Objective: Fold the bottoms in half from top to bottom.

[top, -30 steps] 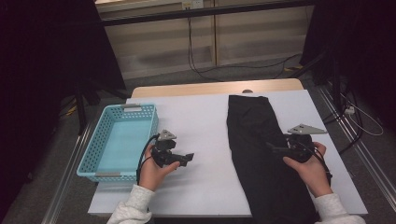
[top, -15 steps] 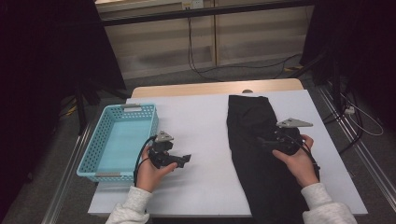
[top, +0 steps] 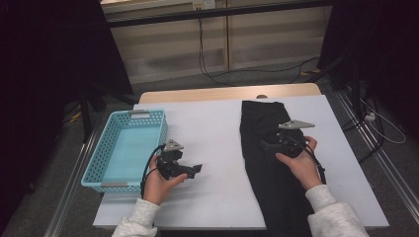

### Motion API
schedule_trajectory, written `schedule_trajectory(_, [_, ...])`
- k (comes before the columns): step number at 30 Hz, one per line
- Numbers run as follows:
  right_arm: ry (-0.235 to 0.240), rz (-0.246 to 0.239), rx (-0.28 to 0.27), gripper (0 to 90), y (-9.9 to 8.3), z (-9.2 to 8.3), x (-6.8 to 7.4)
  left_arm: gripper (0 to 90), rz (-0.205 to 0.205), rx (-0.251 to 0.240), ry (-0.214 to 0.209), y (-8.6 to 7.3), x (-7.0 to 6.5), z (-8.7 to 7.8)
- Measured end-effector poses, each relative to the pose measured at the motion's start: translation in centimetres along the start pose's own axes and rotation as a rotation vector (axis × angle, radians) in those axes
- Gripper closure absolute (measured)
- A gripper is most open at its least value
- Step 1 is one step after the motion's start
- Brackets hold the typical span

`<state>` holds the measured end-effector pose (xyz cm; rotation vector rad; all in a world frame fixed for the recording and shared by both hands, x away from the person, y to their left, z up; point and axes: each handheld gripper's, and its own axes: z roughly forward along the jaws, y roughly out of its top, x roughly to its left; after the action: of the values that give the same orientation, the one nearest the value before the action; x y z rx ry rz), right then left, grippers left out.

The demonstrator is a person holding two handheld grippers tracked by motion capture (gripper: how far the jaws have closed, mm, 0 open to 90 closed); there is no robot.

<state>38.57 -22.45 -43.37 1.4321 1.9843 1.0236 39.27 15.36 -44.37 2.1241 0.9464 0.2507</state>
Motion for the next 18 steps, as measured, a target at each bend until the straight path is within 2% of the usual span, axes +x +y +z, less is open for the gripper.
schedule_trajectory(8, [-0.004, -0.019, 0.005, 14.9, 0.8, 2.0, 1.7, 7.2, -0.008, -0.013, 0.000, 0.1, 0.1, -0.2])
schedule_trajectory(11, [0.013, -0.027, 0.015, 15.5, 0.9, 3.0, 2.5, 7.1, -0.024, -0.017, 0.003, 0.0, 0.2, -0.2])
schedule_trajectory(15, [0.034, -0.015, 0.016, 15.5, 1.1, 4.2, 3.5, 7.1, -0.020, -0.013, 0.001, -0.1, 0.1, -0.1])
schedule_trajectory(18, [0.043, -0.031, 0.023, 15.5, 1.1, 5.1, 4.4, 7.1, -0.011, -0.008, -0.001, -0.1, 0.0, 0.1])
